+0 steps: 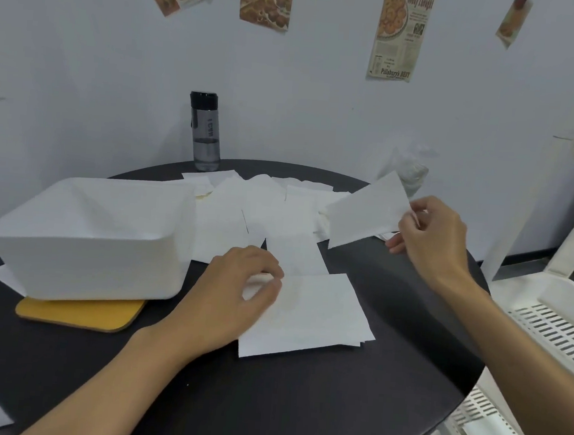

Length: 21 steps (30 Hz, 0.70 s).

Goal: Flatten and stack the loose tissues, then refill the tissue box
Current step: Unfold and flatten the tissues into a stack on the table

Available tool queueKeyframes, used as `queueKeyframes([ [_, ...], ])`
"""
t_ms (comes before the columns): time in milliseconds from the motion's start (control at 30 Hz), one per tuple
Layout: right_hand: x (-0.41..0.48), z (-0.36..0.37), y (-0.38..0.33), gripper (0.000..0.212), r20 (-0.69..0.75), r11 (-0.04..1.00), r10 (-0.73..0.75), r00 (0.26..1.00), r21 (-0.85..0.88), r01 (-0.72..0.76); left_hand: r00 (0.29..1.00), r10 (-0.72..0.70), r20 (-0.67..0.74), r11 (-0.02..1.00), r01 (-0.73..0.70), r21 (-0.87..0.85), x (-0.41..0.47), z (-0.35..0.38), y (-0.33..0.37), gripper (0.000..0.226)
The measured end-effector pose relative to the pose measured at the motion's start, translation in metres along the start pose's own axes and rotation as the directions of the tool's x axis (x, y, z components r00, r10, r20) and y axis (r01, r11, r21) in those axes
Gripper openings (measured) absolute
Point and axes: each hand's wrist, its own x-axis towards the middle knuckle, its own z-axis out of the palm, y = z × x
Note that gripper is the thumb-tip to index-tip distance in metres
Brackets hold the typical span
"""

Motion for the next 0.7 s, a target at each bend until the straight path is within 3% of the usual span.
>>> queueKeyframes([
  [100, -0.016, -0.017, -0.022, 0.011, 0.066, 0.967, -0.007, 0.998, 0.256, -0.01, 0.984, -0.128, -0.127, 0.983, 0.109, -0.15, 0.002, -0.002, 0.006, 0.012],
  [233, -0.038, -0.026, -0.039, 0.009, 0.24, 0.862, 0.1, 0.966, 0.463, -0.204, 0.909, -0.334, -0.248, 0.883, 0.21, -0.421, 0.01, -0.009, 0.017, 0.02],
  [333, -0.058, -0.025, -0.039, 0.008, 0.409, 0.81, 0.122, 0.904, 0.485, -0.329, 0.87, -0.427, -0.248, 0.764, 0.2, -0.613, 0.01, -0.015, 0.023, 0.033],
  [433, -0.071, -0.022, -0.036, 0.008, 0.516, 0.78, 0.123, 0.848, 0.479, -0.404, 0.874, -0.427, -0.232, 0.743, 0.193, -0.641, 0.005, -0.016, 0.024, 0.039],
  [600, -0.079, -0.022, -0.034, 0.008, 0.561, 0.773, 0.139, 0.816, 0.454, -0.443, 0.887, -0.409, -0.214, 0.727, 0.174, -0.664, 0.002, -0.016, 0.019, 0.036],
  [700, -0.078, -0.023, -0.035, 0.011, 0.524, 0.865, 0.132, 0.842, 0.354, -0.356, 0.895, -0.391, -0.213, 0.752, 0.177, -0.635, 0.002, -0.015, 0.019, 0.036],
])
